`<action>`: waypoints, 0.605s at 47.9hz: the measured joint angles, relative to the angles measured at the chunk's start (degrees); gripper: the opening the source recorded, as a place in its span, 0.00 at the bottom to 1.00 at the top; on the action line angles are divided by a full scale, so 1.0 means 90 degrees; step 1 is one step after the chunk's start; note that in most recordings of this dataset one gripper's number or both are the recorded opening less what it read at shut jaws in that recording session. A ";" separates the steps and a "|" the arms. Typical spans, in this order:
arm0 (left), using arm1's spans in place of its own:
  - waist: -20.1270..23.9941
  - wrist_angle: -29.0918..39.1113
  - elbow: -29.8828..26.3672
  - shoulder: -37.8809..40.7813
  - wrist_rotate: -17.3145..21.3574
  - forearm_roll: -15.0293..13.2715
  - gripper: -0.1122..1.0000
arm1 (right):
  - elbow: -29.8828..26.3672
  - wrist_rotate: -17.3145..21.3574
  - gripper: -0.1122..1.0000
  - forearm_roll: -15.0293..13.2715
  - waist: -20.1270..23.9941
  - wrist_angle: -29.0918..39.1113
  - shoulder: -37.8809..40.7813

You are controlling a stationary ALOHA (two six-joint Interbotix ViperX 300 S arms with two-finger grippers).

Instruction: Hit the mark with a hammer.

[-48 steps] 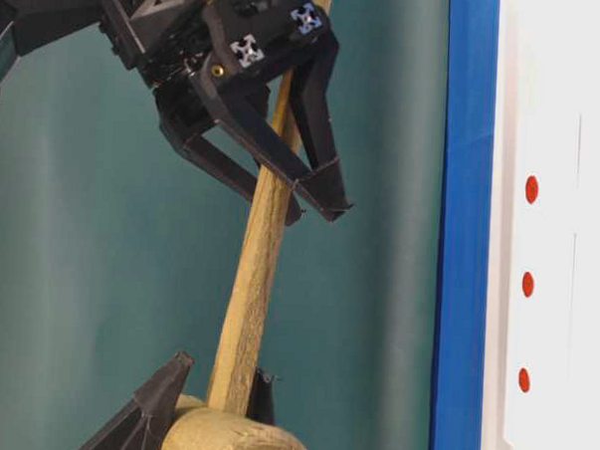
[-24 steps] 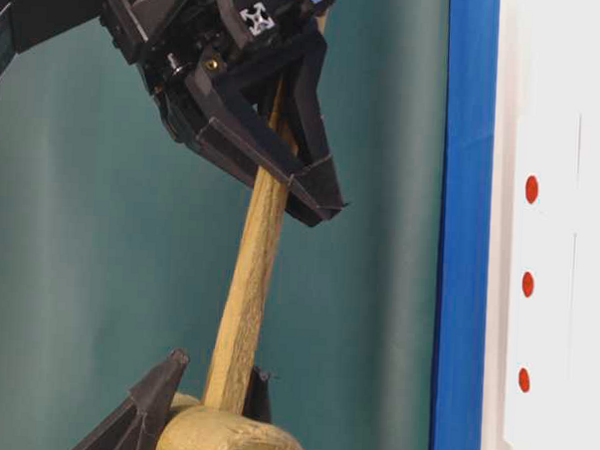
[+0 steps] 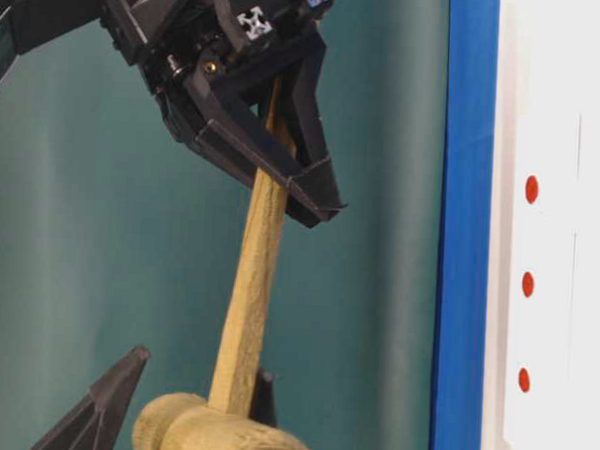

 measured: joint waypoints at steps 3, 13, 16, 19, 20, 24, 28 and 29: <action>0.0000 0.0107 0.0078 -0.0117 0.0039 0.0000 0.84 | 0.0000 0.0000 0.16 0.0039 0.0010 0.0010 -0.0049; 0.0000 0.0713 0.0576 -0.0859 0.0361 0.0000 0.84 | 0.0264 0.0059 0.16 0.0176 0.0010 -0.0068 -0.0273; 0.0000 0.0879 0.0693 -0.1113 0.0479 0.0000 0.84 | 0.0361 0.0049 0.16 0.0244 0.0000 -0.0127 -0.0361; 0.0000 0.1035 0.0811 -0.1338 0.0586 0.0000 0.84 | 0.0439 0.0059 0.16 0.0303 -0.0020 -0.0156 -0.0439; 0.0010 0.1094 0.0850 -0.1436 0.0625 0.0000 0.84 | 0.0469 0.0059 0.16 0.0322 -0.0020 -0.0166 -0.0469; 0.0010 0.1318 0.0967 -0.1719 0.0703 0.0000 0.84 | 0.0566 0.0059 0.16 0.0420 -0.0020 -0.0176 -0.0605; 0.0010 0.1660 0.1074 -0.2021 0.0723 0.0000 0.84 | 0.0674 0.0059 0.16 0.0527 -0.0010 -0.0176 -0.0723; 0.0000 0.1729 0.1094 -0.2090 0.0723 0.0000 0.84 | 0.0693 0.0049 0.16 0.0557 -0.0010 -0.0176 -0.0752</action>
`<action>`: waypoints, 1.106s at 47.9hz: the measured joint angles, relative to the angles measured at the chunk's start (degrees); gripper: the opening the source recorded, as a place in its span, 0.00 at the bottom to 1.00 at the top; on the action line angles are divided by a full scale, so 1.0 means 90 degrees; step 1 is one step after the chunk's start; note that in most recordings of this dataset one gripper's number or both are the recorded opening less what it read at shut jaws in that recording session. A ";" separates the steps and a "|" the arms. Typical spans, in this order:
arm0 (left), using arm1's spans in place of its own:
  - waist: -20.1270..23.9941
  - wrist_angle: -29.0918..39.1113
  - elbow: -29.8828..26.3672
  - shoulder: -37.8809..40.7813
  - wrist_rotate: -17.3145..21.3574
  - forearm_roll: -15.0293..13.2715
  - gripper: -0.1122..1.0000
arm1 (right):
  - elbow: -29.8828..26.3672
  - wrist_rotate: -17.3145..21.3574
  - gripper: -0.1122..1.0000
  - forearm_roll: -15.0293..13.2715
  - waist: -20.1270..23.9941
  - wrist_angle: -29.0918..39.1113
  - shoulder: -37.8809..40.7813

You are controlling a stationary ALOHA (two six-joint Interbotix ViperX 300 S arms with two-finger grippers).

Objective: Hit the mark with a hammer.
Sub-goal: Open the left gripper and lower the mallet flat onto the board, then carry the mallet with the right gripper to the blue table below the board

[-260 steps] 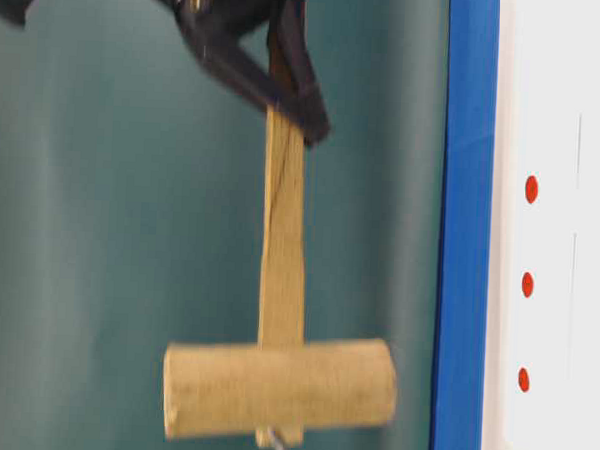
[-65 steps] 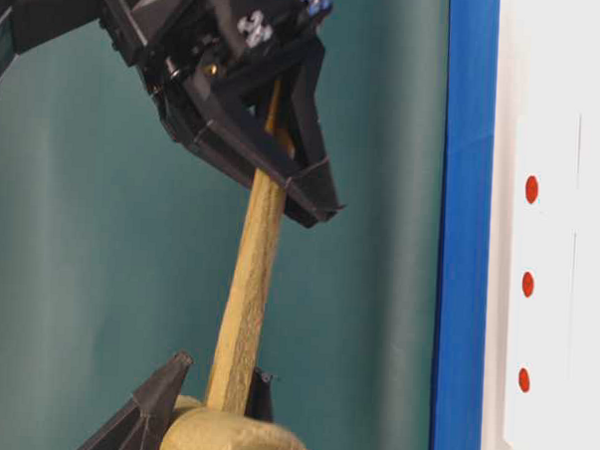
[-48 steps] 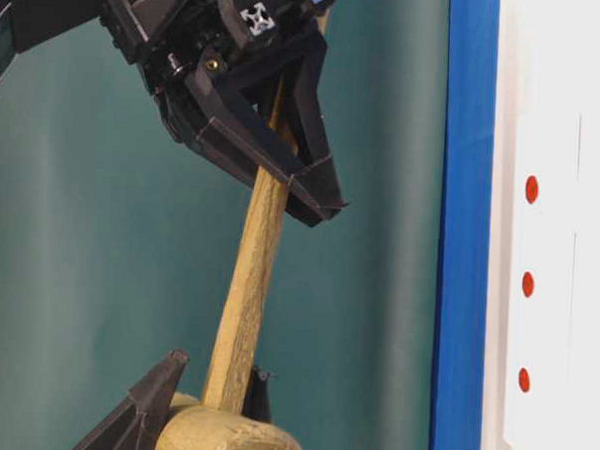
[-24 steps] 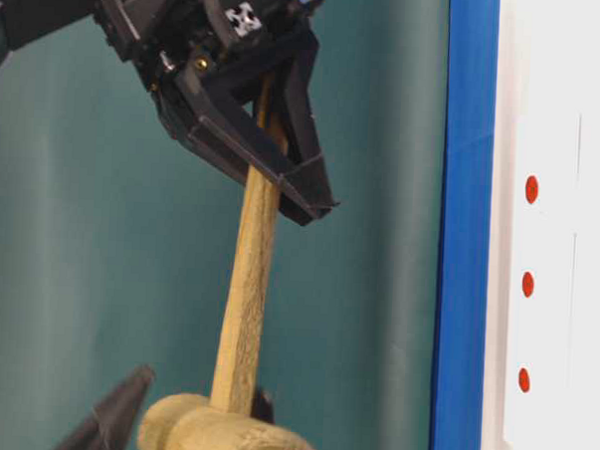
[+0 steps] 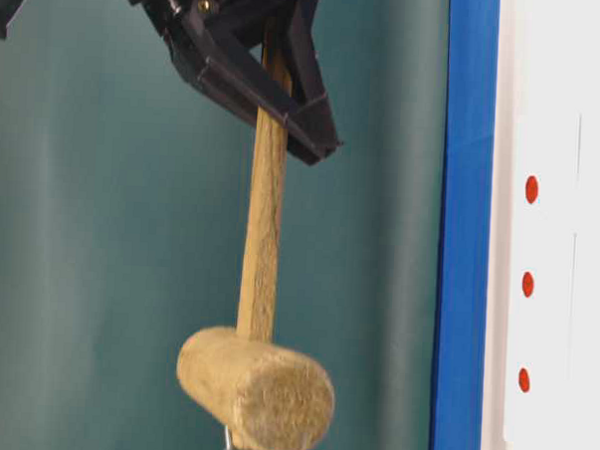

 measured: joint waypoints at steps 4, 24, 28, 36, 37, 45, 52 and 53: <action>0.0000 0.0264 0.0068 -0.0215 0.0049 0.0010 0.84 | 0.0098 0.0010 0.16 0.0088 0.0000 0.0000 -0.0127; 0.0039 0.0449 0.0098 -0.0254 0.1338 0.0078 0.83 | 0.0117 0.0039 0.16 0.0479 0.0010 0.0137 -0.0059; 0.0088 0.0449 0.0098 -0.0244 0.2275 0.0088 0.83 | 0.0078 0.0049 0.16 0.0635 0.0068 0.0264 0.0029; 0.0166 0.0459 0.0098 -0.0234 0.4043 0.0098 0.83 | -0.0020 0.0039 0.16 0.0967 0.0400 0.0332 0.0264; 0.0186 0.0459 0.0107 -0.0234 0.4297 0.0098 0.83 | -0.0029 0.0049 0.16 0.0996 0.0449 0.0322 0.0283; 0.0322 0.0459 0.0146 -0.0244 0.6074 0.0098 0.83 | -0.0117 0.0049 0.16 0.1416 0.0918 0.0156 0.0508; 0.0488 0.0430 0.0186 -0.0234 0.6826 0.0088 0.83 | -0.0225 0.0049 0.16 0.1758 0.1465 -0.0400 0.0693; 0.0508 0.0420 0.0195 -0.0234 0.6865 0.0088 0.83 | -0.0244 0.0039 0.16 0.1797 0.1543 -0.0479 0.0723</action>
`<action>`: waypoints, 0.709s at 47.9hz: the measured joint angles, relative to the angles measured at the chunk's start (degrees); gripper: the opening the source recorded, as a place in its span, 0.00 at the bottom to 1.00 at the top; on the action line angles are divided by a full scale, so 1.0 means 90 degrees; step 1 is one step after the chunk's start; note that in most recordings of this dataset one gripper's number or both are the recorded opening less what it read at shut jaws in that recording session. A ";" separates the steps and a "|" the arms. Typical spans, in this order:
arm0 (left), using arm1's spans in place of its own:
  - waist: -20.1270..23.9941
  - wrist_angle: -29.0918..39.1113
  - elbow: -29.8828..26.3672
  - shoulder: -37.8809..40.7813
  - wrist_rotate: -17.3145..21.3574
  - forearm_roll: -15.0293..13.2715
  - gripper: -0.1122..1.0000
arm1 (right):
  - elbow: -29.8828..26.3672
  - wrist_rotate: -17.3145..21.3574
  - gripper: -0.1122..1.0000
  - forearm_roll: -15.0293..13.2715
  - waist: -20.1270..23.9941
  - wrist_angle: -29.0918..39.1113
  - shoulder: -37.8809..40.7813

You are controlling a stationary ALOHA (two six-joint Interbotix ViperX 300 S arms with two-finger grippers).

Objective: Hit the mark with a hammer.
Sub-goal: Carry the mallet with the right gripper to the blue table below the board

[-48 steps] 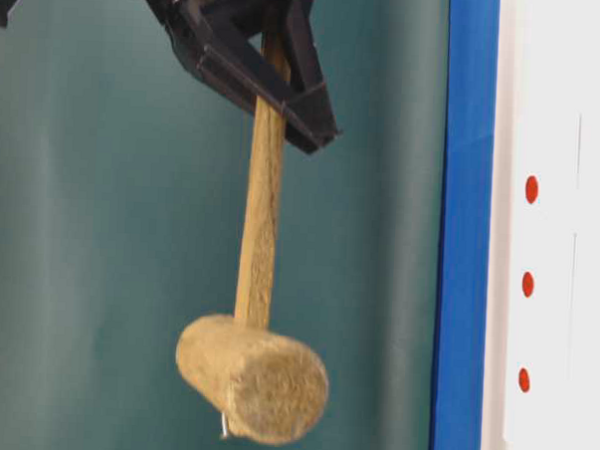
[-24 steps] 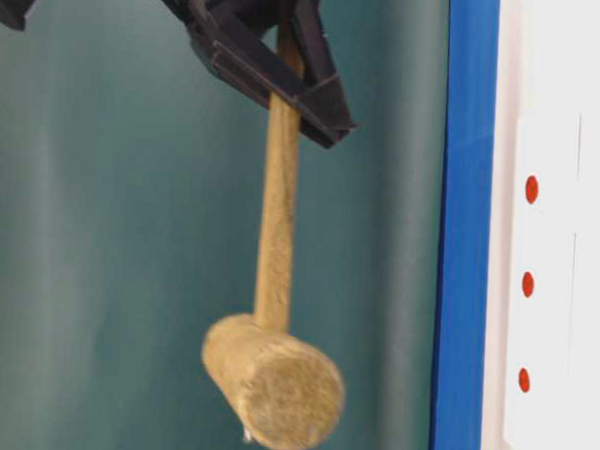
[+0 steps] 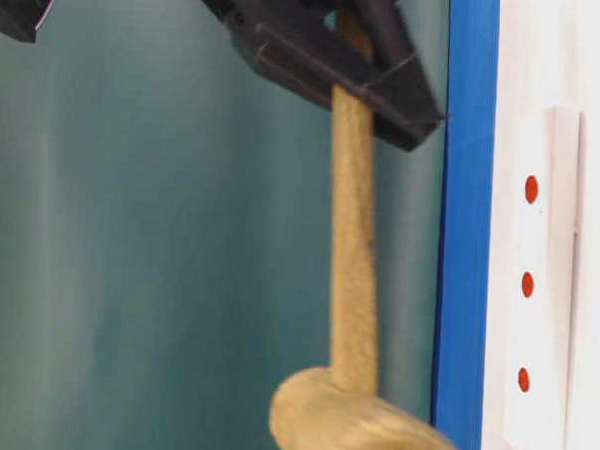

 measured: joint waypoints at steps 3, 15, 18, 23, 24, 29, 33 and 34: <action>0.0068 -0.0039 0.0010 -0.0010 0.0029 0.0000 0.83 | -0.0039 0.0010 0.16 0.0117 0.0195 -0.0254 0.0068; 0.0107 -0.0078 0.0059 -0.0098 0.0029 -0.0020 0.83 | -0.0244 0.0010 0.16 0.0430 0.0527 -0.0557 0.0410; 0.0117 -0.0078 0.0088 -0.0098 0.0039 -0.0029 0.83 | -0.0322 0.0000 0.16 0.0498 0.0586 -0.0557 0.0596; 0.0117 -0.0078 0.0117 -0.0098 0.0029 -0.0029 0.83 | -0.0469 0.0010 0.16 0.0654 0.0674 -0.0557 0.0918; 0.0117 -0.0078 0.0117 -0.0098 0.0039 -0.0020 0.83 | -0.0488 0.0010 0.16 0.0693 0.0693 -0.0557 0.0977; 0.0117 -0.0078 0.0146 -0.0098 0.0029 -0.0029 0.83 | -0.0605 0.0010 0.16 0.0840 0.0762 -0.0586 0.1240; 0.0107 -0.0078 0.0166 -0.0098 0.0029 -0.0029 0.83 | -0.0693 0.0010 0.16 0.0889 0.0840 -0.0596 0.1475; 0.0117 -0.0078 0.0176 -0.0107 0.0029 -0.0029 0.83 | -0.0723 0.0000 0.16 0.0889 0.0869 -0.0596 0.1523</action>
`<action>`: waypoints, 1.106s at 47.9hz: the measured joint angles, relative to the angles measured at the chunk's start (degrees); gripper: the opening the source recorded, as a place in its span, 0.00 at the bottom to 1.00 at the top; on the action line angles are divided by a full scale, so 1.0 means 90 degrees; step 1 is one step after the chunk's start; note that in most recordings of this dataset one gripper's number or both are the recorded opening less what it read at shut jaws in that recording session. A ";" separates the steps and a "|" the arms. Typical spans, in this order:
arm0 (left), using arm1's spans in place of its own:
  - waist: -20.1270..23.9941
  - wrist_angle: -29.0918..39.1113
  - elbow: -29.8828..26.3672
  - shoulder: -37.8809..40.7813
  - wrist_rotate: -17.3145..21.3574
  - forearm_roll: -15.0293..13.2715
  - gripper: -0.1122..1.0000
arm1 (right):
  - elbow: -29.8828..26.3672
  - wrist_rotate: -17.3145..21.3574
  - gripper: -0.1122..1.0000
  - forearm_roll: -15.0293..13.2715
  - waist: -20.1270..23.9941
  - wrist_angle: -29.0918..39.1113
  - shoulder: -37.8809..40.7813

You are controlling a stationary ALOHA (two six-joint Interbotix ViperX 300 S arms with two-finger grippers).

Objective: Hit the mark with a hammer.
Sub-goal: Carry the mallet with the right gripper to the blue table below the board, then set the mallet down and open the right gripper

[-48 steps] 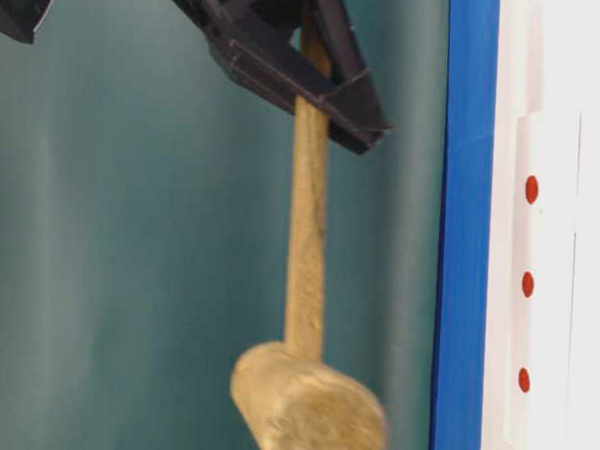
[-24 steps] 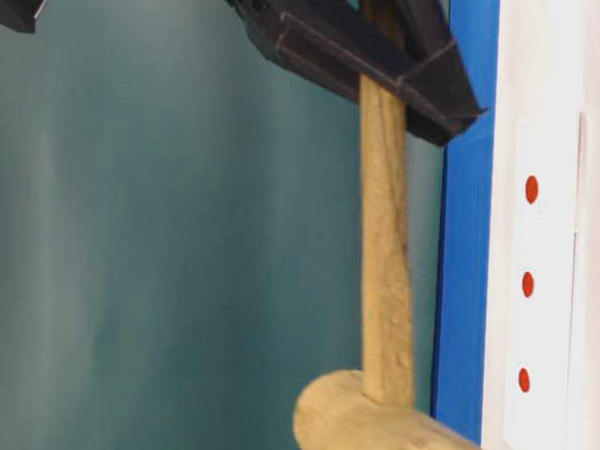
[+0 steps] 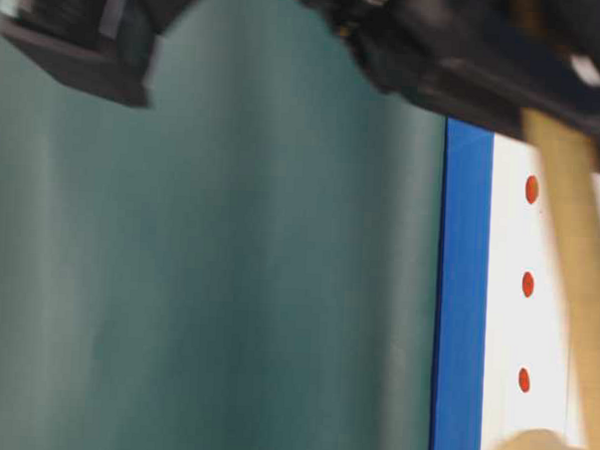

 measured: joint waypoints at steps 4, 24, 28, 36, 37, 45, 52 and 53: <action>0.0000 0.0000 0.0010 0.0000 0.0000 -0.0010 0.83 | -0.0098 0.0010 0.16 0.0000 0.0088 0.0000 0.0205; 0.0000 0.0000 0.0059 0.0000 -0.0068 -0.0029 0.83 | -0.0469 0.0010 0.16 0.0273 0.0195 -0.0313 0.0996; 0.0000 0.0000 0.0059 -0.0010 -0.0156 -0.0029 0.83 | -0.0518 0.0010 0.16 0.0273 0.0195 -0.0313 0.1064; 0.0000 0.0000 0.0068 -0.0010 -0.0205 -0.0020 0.83 | -0.0557 0.0010 0.16 0.0273 0.0186 -0.0254 0.1162; 0.0000 0.0000 0.0068 -0.0010 -0.0195 -0.0029 0.83 | -0.0557 0.0010 0.16 0.0273 0.0186 -0.0225 0.1172; 0.0000 0.0000 0.0068 -0.0010 -0.0205 -0.0029 0.83 | -0.0557 0.0010 0.16 0.0273 0.0166 0.0068 0.1240; 0.0000 0.0000 0.0068 -0.0010 -0.0195 -0.0029 0.83 | -0.0557 0.0000 0.16 0.0273 0.0176 0.0156 0.1357; -0.0010 0.0000 0.0068 0.0000 -0.0205 -0.0029 0.83 | -0.0557 0.0000 0.16 0.0273 0.0176 0.0156 0.1377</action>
